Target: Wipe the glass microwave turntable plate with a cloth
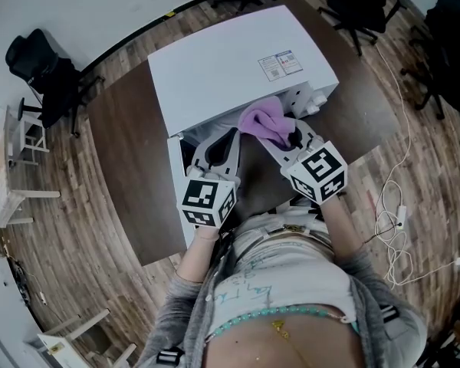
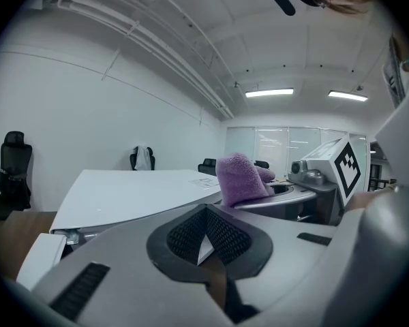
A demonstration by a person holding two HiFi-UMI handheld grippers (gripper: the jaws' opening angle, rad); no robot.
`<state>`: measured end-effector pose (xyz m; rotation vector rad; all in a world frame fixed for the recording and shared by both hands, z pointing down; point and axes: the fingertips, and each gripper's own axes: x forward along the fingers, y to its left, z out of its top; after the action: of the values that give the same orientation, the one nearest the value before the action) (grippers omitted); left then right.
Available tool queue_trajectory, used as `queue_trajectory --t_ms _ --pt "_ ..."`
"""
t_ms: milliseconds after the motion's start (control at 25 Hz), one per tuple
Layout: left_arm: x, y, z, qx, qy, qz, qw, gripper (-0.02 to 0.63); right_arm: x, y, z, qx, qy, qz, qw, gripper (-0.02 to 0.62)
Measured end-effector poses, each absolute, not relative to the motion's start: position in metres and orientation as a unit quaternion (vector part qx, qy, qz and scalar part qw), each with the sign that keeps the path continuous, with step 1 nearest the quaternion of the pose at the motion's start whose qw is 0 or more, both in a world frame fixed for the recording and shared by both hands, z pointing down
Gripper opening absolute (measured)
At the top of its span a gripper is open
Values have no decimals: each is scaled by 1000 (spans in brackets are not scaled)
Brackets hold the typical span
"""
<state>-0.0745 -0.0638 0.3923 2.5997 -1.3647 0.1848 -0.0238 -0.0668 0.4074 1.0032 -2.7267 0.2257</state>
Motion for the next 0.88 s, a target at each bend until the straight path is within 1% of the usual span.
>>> queue_trajectory --t_ms 880 --pt "-75 -62 393 882 -455 58 108 11 -26 -61 411 335 -931 69 127 114"
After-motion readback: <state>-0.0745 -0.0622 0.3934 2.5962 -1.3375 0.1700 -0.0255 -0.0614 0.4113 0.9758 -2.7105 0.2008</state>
